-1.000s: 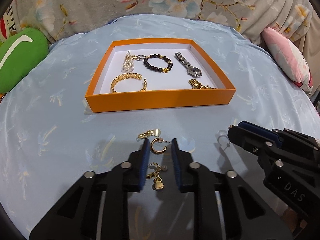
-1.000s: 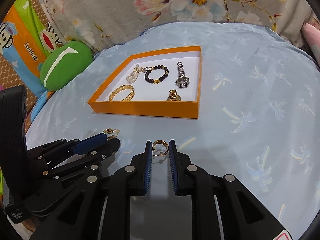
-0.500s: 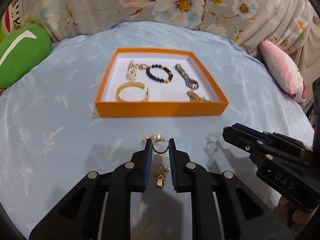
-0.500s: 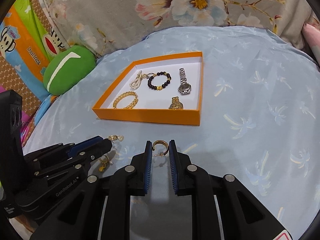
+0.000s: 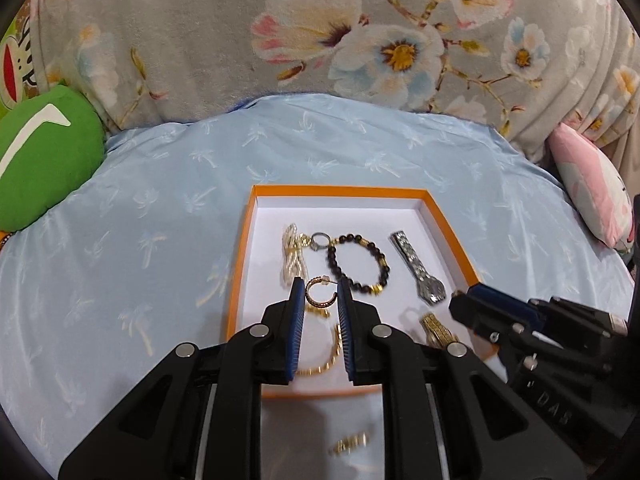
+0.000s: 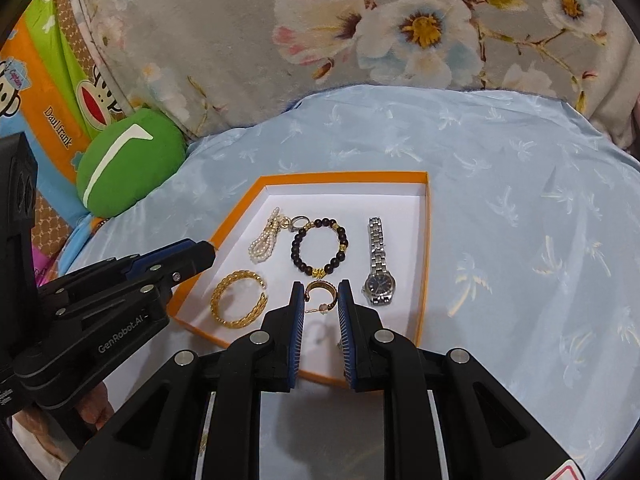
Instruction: Organize jewelry
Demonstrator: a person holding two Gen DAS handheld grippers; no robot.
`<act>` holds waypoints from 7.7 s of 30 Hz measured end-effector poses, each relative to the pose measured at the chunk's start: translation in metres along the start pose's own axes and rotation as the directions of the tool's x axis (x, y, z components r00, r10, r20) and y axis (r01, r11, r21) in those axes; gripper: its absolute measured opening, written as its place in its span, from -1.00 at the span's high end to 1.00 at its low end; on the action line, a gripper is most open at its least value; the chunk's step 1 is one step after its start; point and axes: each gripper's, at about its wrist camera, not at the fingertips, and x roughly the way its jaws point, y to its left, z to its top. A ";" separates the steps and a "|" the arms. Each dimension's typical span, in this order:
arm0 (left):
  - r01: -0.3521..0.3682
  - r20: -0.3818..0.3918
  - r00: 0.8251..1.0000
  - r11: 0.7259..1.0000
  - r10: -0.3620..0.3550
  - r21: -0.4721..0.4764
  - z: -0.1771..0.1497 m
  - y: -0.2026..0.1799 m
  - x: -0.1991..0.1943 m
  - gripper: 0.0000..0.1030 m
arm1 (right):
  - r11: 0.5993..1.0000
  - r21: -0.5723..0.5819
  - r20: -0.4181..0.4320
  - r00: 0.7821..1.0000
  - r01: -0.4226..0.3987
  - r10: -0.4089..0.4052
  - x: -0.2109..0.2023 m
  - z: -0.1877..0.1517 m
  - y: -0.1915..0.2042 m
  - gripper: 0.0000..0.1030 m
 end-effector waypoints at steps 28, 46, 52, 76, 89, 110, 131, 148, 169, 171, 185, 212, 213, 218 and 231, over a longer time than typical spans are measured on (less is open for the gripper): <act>-0.020 -0.039 0.999 1.000 0.019 -0.023 0.004 0.018 0.052 0.16 | 0.999 -0.009 0.021 0.999 0.031 -0.031 0.038 0.006 -0.006 0.65; -0.081 -0.044 0.996 0.993 0.077 -0.085 -0.094 0.062 -0.048 0.16 | 0.973 -0.171 -0.075 0.987 -0.152 0.141 -0.036 -0.094 0.059 0.53; -0.075 -0.058 0.996 0.991 0.069 -0.113 -0.114 0.070 -0.064 0.00 | 0.971 -0.178 -0.133 0.982 -0.157 0.134 -0.023 -0.101 0.078 0.53; 0.029 -0.092 0.995 0.999 -0.031 -0.021 -0.110 0.033 -0.053 -0.02 | 0.996 -0.061 -0.114 0.992 -0.068 0.061 -0.037 -0.108 0.039 0.92; 0.073 -0.142 0.988 0.995 -0.064 0.063 -0.095 -0.004 -0.022 0.37 | 0.998 0.001 -0.102 0.993 -0.061 0.061 -0.043 -0.108 0.016 0.92; 0.121 -0.118 0.987 0.990 -0.112 0.070 -0.096 -0.013 -0.040 0.74 | 0.998 0.026 -0.061 0.996 -0.064 0.066 -0.051 -0.102 0.013 0.92; 0.057 0.033 0.998 0.998 -0.057 0.007 0.022 0.005 0.003 0.74 | 0.999 0.036 0.078 0.996 -0.036 0.033 0.001 0.031 -0.010 0.92; 0.044 -0.044 0.998 0.999 -0.044 -0.004 0.016 0.013 0.061 0.72 | 1.000 0.008 0.006 1.000 0.026 -0.026 0.061 0.036 -0.017 0.91; -0.012 0.039 0.999 0.999 0.014 -0.049 -0.014 0.034 0.012 0.34 | 0.995 0.031 0.102 0.991 0.089 -0.092 0.000 0.006 -0.027 0.76; -0.011 0.037 0.999 0.999 0.013 -0.054 -0.028 0.035 -0.002 0.34 | 0.995 0.030 0.107 0.989 0.096 -0.099 -0.014 -0.008 -0.024 0.69; -0.043 -0.037 0.998 0.998 0.041 -0.049 -0.109 0.016 -0.055 0.25 | 0.994 0.049 0.044 0.994 0.100 -0.102 -0.058 -0.101 0.006 0.25; -0.179 -0.062 0.983 0.982 0.175 -0.067 -0.118 0.006 -0.060 -0.01 | 0.970 -0.012 0.038 0.970 0.242 -0.241 -0.060 -0.117 0.040 -0.42; -0.185 -0.065 0.981 0.981 0.181 -0.065 -0.118 0.006 -0.060 -0.02 | 0.967 -0.015 0.036 0.967 0.253 -0.252 -0.060 -0.117 0.041 -0.42; -0.233 -0.071 0.971 0.971 0.230 -0.051 -0.118 0.004 -0.059 -0.16 | 0.965 -0.007 0.027 0.964 0.264 -0.263 -0.058 -0.116 0.039 -0.42; -0.321 -0.070 0.945 0.947 0.318 -0.029 -0.119 0.000 -0.059 -0.28 | 0.953 -0.017 0.014 0.953 0.301 -0.301 -0.055 -0.117 0.041 -0.43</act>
